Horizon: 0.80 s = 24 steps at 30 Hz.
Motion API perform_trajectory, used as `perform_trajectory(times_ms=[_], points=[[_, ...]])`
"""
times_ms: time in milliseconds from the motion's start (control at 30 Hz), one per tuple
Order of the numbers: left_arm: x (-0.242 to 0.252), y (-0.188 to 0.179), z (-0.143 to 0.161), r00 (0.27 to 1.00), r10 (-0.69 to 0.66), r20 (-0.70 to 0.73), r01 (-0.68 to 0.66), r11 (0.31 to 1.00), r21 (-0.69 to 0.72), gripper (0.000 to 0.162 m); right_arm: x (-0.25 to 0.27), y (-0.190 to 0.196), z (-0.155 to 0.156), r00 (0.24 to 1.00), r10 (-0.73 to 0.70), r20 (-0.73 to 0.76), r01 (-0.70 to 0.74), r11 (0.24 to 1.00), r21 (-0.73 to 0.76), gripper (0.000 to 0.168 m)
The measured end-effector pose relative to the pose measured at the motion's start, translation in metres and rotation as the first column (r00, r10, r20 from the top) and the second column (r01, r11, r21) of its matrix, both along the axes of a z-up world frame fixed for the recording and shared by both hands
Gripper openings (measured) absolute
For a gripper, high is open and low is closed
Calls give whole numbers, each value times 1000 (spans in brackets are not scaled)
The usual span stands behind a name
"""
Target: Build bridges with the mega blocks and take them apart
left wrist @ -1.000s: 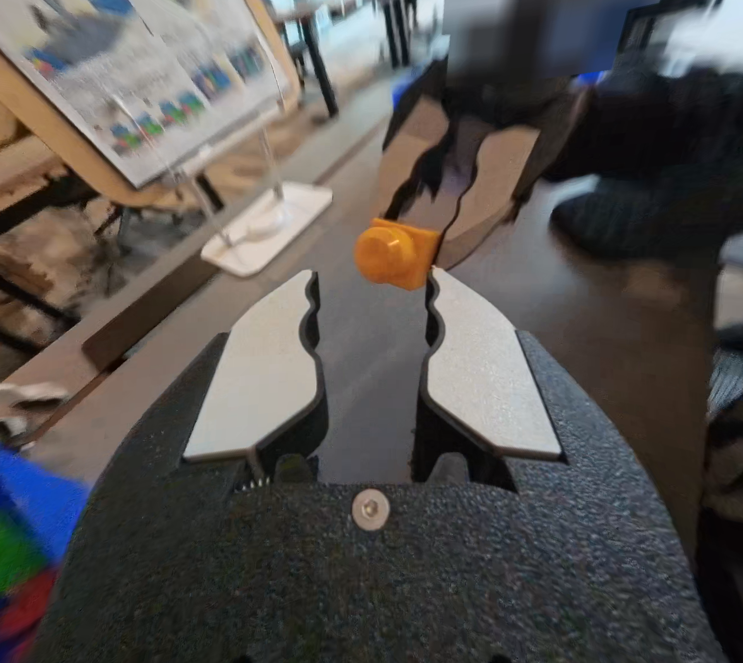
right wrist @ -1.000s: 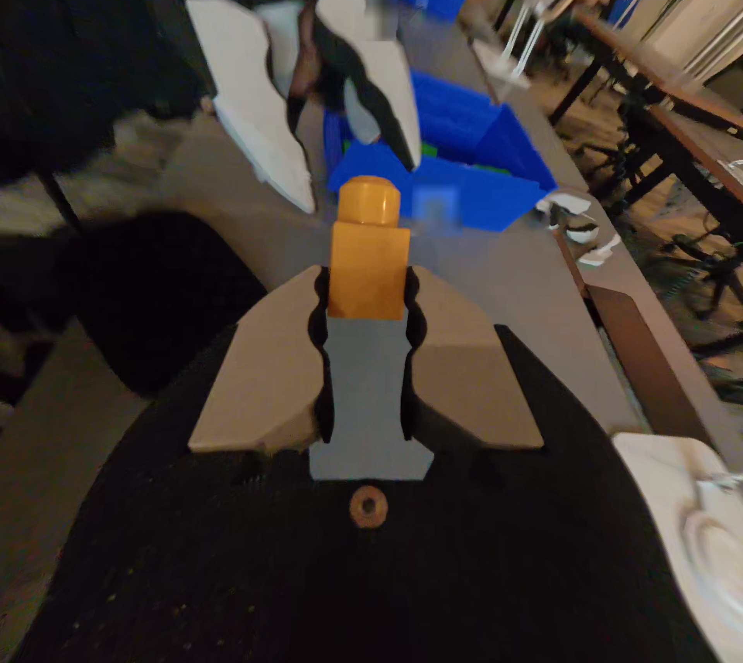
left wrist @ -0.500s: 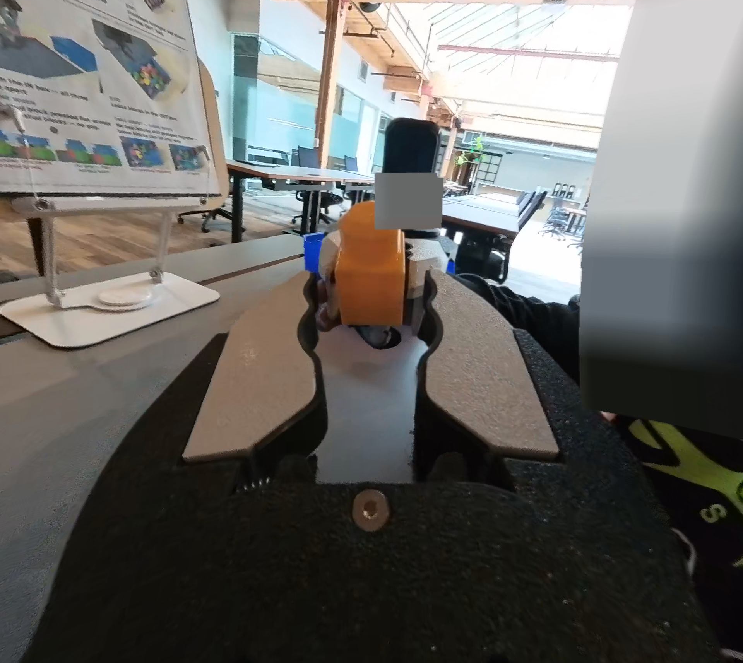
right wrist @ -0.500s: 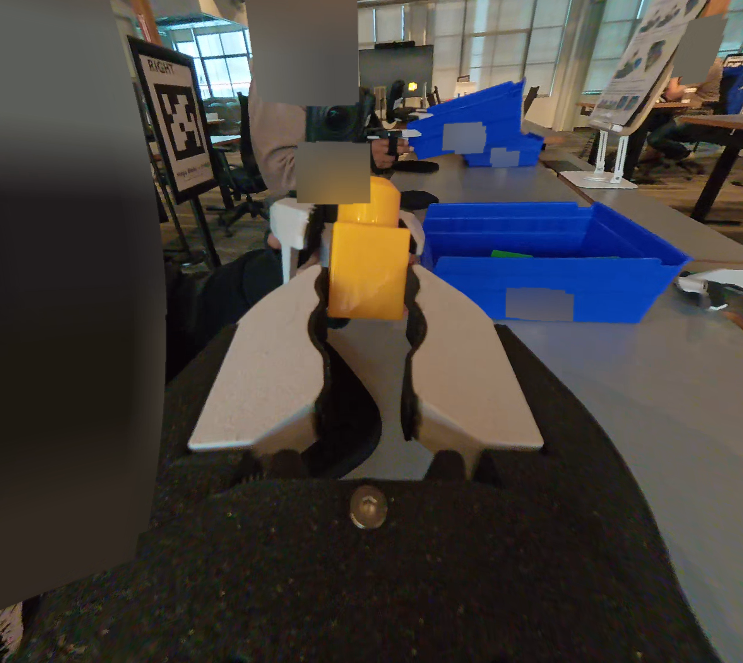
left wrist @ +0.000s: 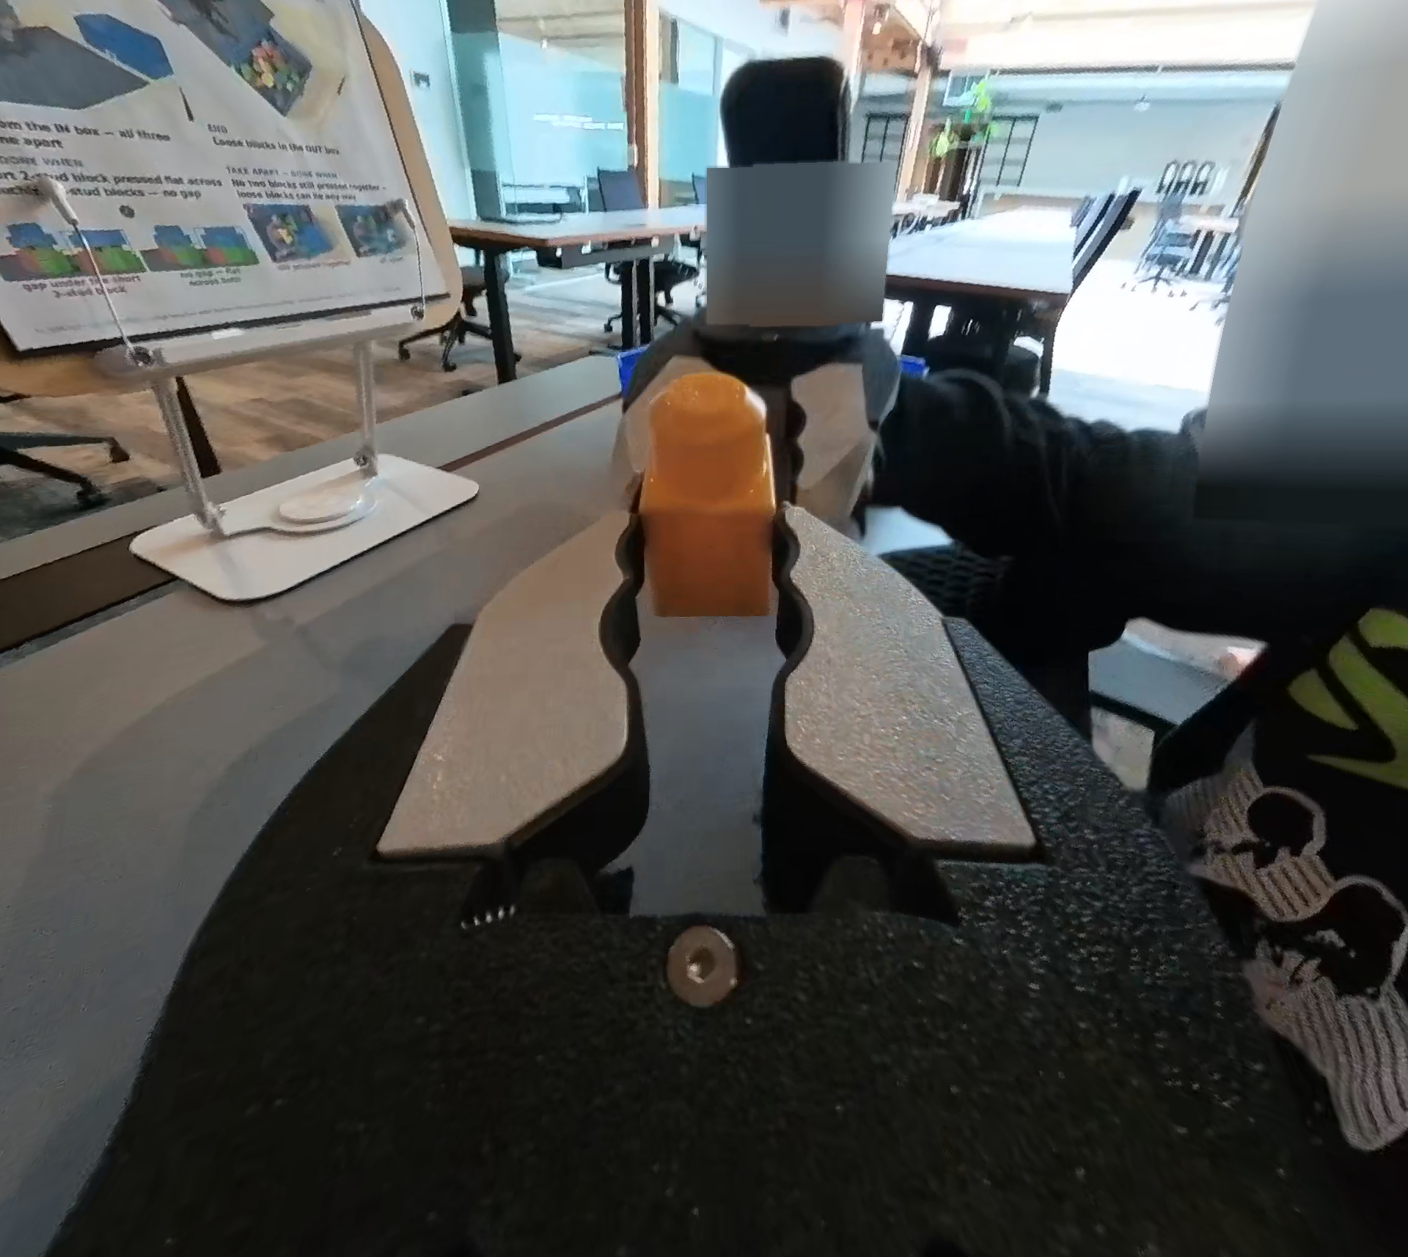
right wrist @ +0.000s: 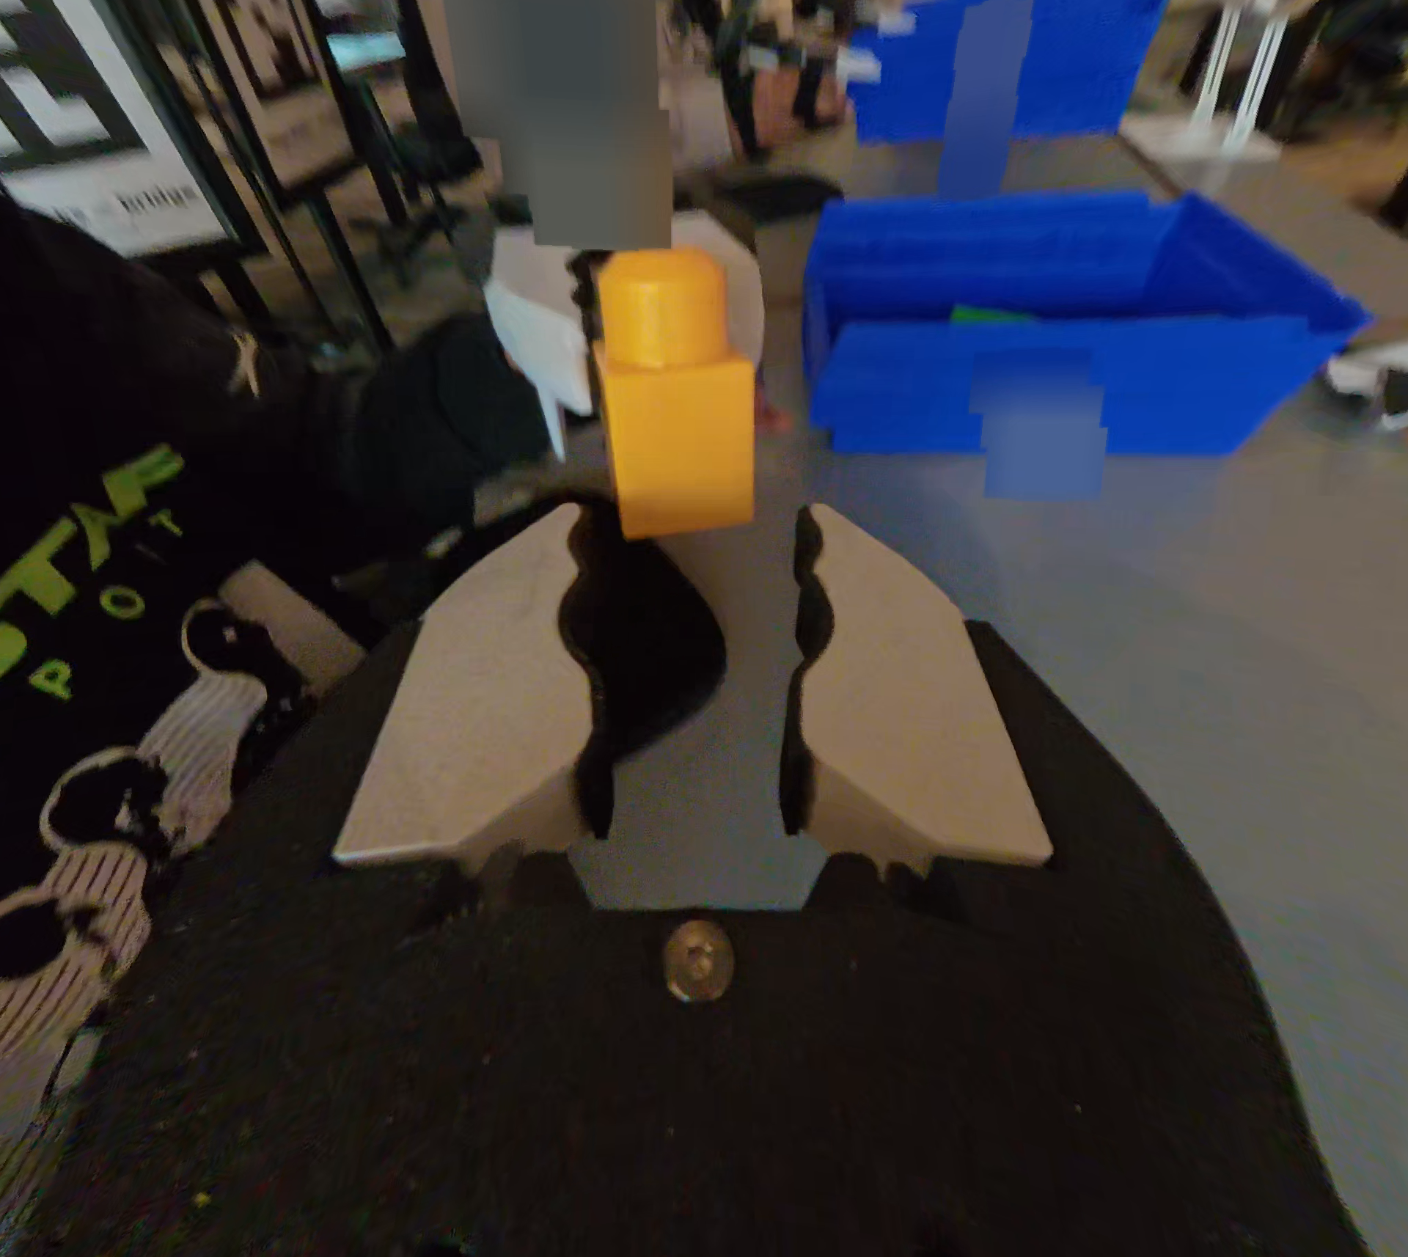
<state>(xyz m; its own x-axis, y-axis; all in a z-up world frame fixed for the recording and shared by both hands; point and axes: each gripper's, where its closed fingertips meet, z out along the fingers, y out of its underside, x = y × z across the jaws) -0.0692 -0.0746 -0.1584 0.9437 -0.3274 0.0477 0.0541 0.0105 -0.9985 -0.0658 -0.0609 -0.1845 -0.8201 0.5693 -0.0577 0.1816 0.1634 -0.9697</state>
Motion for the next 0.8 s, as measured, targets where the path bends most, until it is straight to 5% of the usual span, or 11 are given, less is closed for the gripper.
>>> perform_trajectory(times_ms=[133,333,800], points=[[-1,0,-23,998,-2,-62,-5,994,-111,32,13,23,-24,996,-42,80,16,951,308,62],[8,11,-57,982,-39,-185,-8,970,-243,32,25,28,-23,995,-22,95,-43,776,629,60],[29,29,-74,945,-132,-300,37,952,-305,33,24,15,-49,979,4,205,-164,612,773,33]])
